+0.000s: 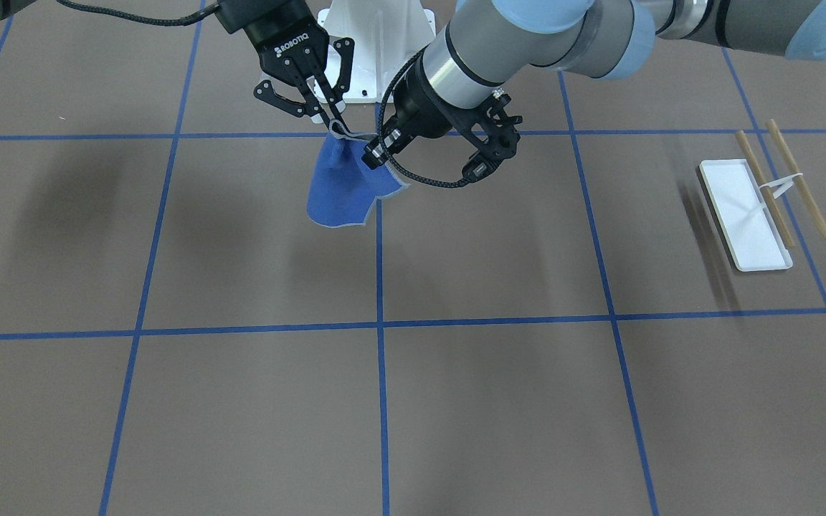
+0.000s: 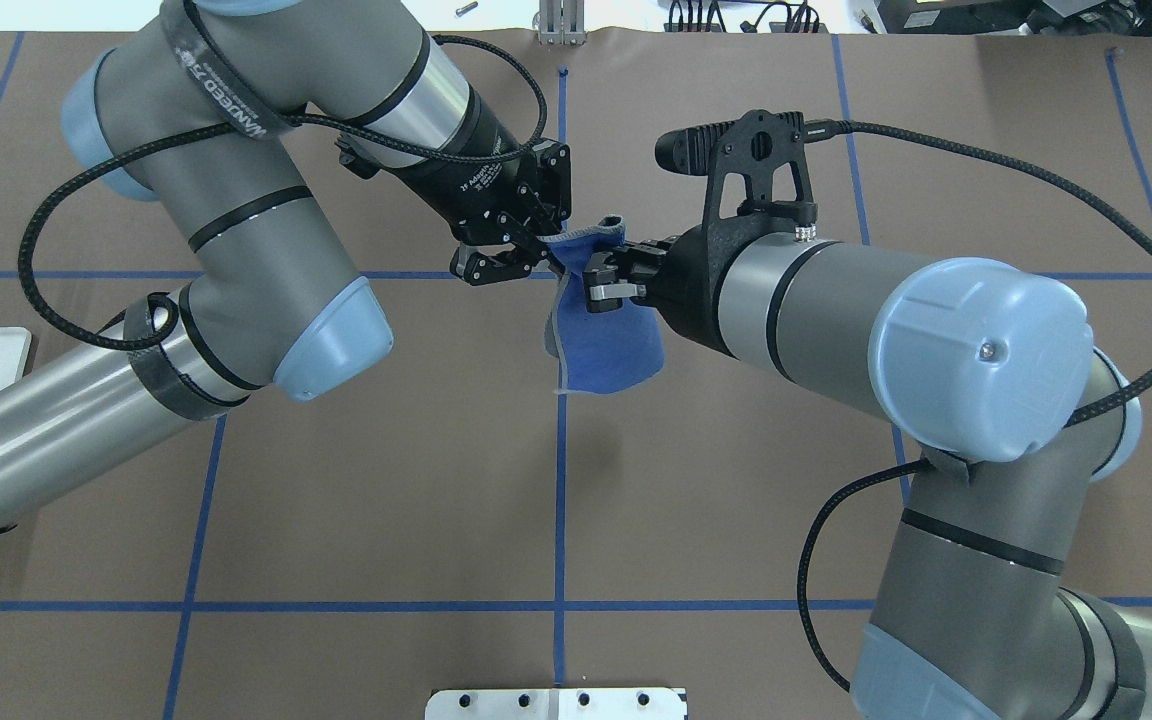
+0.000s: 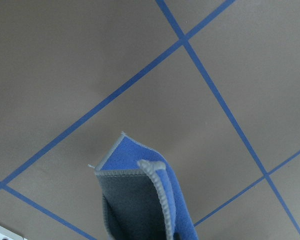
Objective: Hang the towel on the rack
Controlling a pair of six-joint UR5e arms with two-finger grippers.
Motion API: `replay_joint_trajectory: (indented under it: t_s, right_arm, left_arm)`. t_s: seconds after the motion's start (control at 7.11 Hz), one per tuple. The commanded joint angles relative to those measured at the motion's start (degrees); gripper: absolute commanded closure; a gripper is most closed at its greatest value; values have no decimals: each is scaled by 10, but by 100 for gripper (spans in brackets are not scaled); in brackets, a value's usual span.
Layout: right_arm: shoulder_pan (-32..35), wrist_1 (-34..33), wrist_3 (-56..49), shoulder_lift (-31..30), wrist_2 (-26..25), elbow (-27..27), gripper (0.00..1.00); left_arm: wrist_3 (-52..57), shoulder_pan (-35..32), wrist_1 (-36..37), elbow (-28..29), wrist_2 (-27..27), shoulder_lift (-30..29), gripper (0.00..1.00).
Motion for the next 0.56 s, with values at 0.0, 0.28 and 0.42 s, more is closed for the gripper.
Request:
replay_joint_trajectory:
  t_s: [0.0, 0.28, 0.42]
  right_arm:
    - [17, -5, 1, -9, 25, 14, 0]
    - [92, -5, -5, -32, 123, 11, 0]
    - [149, -8, -44, -50, 194, 4, 0]
  left_arm:
    - [7, -62, 2, -9, -78, 19, 100]
    - [59, -102, 2, -75, -101, 95, 100]
    - [94, -126, 2, -100, -121, 132, 100]
